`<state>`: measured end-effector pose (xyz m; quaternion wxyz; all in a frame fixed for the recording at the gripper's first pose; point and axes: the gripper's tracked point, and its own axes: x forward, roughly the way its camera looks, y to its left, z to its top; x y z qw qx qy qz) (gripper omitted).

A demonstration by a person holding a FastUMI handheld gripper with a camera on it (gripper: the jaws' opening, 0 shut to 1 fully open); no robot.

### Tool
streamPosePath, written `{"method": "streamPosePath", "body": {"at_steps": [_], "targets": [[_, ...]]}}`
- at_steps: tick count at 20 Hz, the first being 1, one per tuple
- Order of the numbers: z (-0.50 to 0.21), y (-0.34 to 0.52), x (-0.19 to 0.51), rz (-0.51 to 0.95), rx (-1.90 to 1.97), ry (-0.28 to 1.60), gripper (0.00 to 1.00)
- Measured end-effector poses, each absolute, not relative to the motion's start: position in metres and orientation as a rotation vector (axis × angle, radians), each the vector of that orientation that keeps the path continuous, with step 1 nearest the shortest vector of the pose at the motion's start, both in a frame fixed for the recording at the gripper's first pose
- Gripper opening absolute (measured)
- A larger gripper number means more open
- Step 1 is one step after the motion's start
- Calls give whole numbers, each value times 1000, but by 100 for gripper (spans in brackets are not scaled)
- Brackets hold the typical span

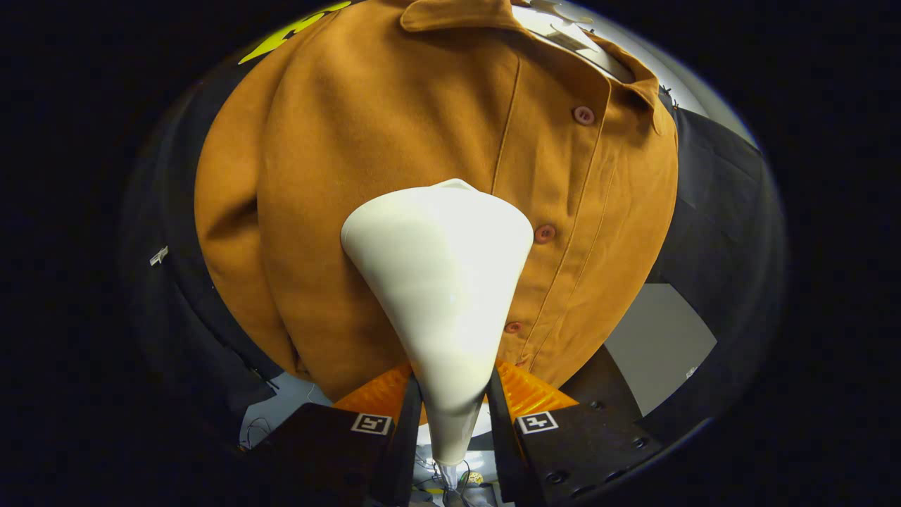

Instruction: Iron the clothes twice with a garment steamer, once on the left side and once on the right side.

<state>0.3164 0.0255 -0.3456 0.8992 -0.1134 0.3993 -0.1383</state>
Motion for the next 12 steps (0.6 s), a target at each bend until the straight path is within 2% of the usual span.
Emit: {"method": "streamPosePath", "body": {"at_steps": [12], "targets": [[-401,17,292,-264,-213,991,50]]}}
